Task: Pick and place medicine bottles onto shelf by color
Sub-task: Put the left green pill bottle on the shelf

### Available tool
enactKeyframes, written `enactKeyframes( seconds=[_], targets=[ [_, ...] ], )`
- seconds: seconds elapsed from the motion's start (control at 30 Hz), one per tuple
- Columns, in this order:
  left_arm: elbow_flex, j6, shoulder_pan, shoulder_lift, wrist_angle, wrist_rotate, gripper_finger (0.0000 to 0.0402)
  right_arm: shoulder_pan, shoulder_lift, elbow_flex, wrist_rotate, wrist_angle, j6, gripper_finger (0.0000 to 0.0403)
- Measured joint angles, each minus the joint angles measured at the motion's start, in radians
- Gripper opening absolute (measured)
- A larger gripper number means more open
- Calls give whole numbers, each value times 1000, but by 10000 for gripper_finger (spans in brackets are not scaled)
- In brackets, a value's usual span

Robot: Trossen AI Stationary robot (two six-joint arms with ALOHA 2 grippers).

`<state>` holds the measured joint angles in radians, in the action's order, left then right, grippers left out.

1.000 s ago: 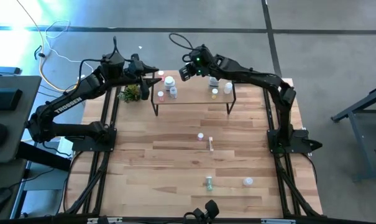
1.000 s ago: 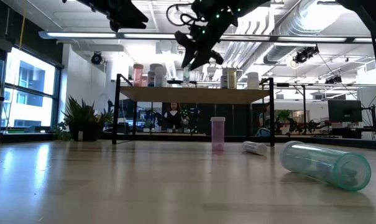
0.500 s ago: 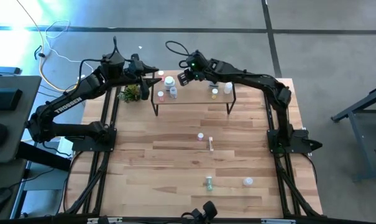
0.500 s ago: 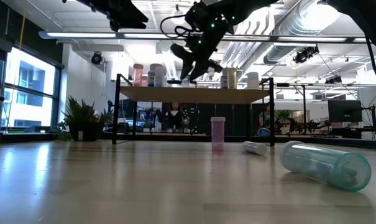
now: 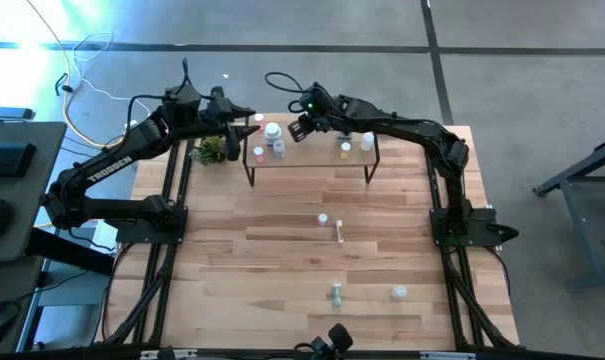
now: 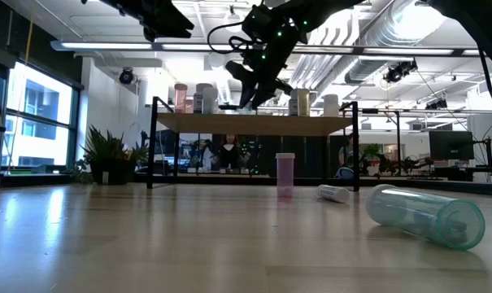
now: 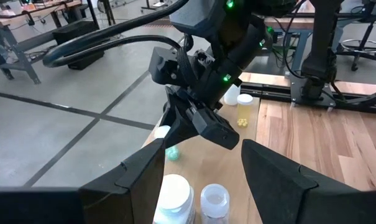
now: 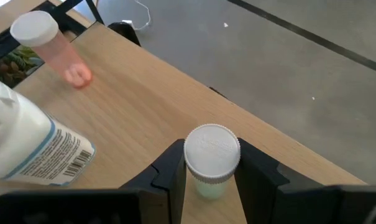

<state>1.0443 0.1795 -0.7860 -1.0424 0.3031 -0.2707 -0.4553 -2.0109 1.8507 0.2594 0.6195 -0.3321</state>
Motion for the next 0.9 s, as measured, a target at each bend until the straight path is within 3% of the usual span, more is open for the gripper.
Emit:
enactKeyframes(
  seconds=[0.3,0.63,0.9],
  targets=[
    [0,0,0,0,0,0,204,0,2,0,1,16,25,104],
    [0,0,0,0,0,0,204,7,1,0,-1,25,26,155],
    [0,-1,0,0,0,0,204,6,1,0,-1,20,17,162]
  ],
)
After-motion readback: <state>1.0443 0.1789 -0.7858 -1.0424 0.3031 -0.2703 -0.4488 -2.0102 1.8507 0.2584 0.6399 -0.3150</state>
